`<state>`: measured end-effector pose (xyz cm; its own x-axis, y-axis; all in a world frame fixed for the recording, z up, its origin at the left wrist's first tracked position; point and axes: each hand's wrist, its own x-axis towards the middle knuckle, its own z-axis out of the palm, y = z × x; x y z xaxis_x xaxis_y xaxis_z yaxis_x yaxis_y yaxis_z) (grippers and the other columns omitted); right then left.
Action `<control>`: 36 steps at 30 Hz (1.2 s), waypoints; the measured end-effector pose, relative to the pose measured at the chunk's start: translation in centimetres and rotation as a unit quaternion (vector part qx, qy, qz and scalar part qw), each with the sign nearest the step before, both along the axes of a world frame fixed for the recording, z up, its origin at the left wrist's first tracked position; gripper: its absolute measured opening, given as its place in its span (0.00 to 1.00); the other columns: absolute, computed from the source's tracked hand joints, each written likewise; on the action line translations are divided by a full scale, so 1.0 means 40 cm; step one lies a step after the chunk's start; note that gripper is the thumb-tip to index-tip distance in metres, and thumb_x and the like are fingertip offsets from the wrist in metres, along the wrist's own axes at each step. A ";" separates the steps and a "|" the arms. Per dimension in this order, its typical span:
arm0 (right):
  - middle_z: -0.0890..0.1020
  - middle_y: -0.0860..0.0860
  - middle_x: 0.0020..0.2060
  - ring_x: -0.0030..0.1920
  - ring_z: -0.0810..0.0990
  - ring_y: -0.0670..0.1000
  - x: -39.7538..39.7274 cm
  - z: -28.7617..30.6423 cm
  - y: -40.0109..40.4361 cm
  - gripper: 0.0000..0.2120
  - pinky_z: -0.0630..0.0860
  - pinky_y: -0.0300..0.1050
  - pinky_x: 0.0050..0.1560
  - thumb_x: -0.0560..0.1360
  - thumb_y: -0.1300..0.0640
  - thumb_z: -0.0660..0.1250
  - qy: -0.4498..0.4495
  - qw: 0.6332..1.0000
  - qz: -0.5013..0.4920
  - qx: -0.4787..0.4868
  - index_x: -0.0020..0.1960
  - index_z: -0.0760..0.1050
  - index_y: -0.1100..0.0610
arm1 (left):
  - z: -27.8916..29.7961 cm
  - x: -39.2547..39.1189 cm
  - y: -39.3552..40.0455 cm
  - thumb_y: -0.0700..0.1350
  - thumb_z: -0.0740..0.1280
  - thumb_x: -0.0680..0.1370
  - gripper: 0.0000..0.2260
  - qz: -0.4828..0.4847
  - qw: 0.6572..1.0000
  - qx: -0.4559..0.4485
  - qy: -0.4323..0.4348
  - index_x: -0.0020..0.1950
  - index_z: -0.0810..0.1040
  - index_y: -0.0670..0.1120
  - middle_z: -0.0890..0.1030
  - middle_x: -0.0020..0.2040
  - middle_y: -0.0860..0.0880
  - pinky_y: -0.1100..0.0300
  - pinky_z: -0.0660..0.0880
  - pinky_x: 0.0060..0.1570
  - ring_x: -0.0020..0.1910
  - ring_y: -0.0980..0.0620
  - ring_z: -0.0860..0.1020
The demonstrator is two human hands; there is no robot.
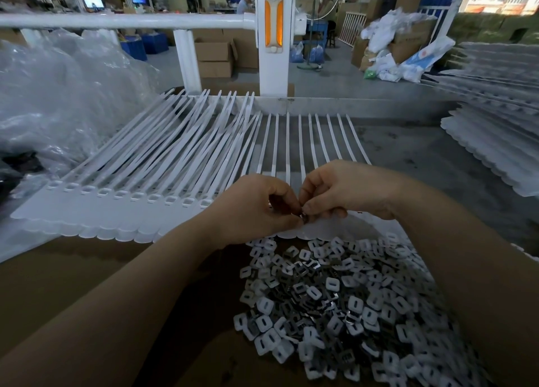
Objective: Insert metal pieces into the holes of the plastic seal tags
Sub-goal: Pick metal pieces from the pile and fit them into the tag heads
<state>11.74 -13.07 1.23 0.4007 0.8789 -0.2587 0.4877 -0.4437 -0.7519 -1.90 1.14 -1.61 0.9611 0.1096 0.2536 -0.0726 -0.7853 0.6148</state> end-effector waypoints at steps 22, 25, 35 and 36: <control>0.83 0.49 0.34 0.31 0.75 0.43 -0.007 0.020 -0.008 0.01 0.70 0.36 0.29 0.71 0.58 0.74 -0.016 1.000 0.004 0.008 0.41 0.83 0.54 | 0.011 0.000 0.003 0.44 0.71 0.76 0.03 0.041 0.993 -0.108 0.000 0.44 0.83 0.49 0.79 0.32 0.60 0.76 0.67 0.32 0.29 0.67 0.74; 0.84 0.50 0.34 0.31 0.75 0.43 -0.008 0.018 -0.003 0.01 0.69 0.36 0.29 0.72 0.59 0.72 -0.003 1.000 -0.008 0.014 0.42 0.82 0.55 | 0.014 -0.003 0.001 0.43 0.71 0.76 0.03 0.036 0.994 -0.107 -0.013 0.44 0.84 0.45 0.79 0.33 0.58 0.76 0.68 0.33 0.30 0.66 0.74; 0.82 0.51 0.32 0.30 0.76 0.45 -0.014 0.018 0.000 0.06 0.68 0.37 0.27 0.75 0.60 0.68 0.041 0.997 -0.043 0.039 0.40 0.79 0.58 | 0.016 -0.007 0.008 0.39 0.72 0.75 0.02 0.021 0.990 -0.142 -0.006 0.44 0.84 0.45 0.81 0.36 0.56 0.75 0.69 0.38 0.36 0.64 0.77; 0.82 0.51 0.31 0.30 0.76 0.45 -0.014 0.019 -0.002 0.06 0.68 0.37 0.27 0.75 0.60 0.68 0.049 0.997 -0.048 0.044 0.40 0.79 0.59 | 0.015 -0.007 0.008 0.39 0.71 0.75 0.03 0.024 0.990 -0.140 -0.002 0.44 0.84 0.46 0.82 0.36 0.57 0.76 0.69 0.38 0.36 0.65 0.77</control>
<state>11.19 -13.14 1.98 0.4609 0.8586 -0.2244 0.3684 -0.4152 -0.8318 -2.17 1.44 -1.02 0.9521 0.2220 0.2104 -0.0422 -0.5862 0.8091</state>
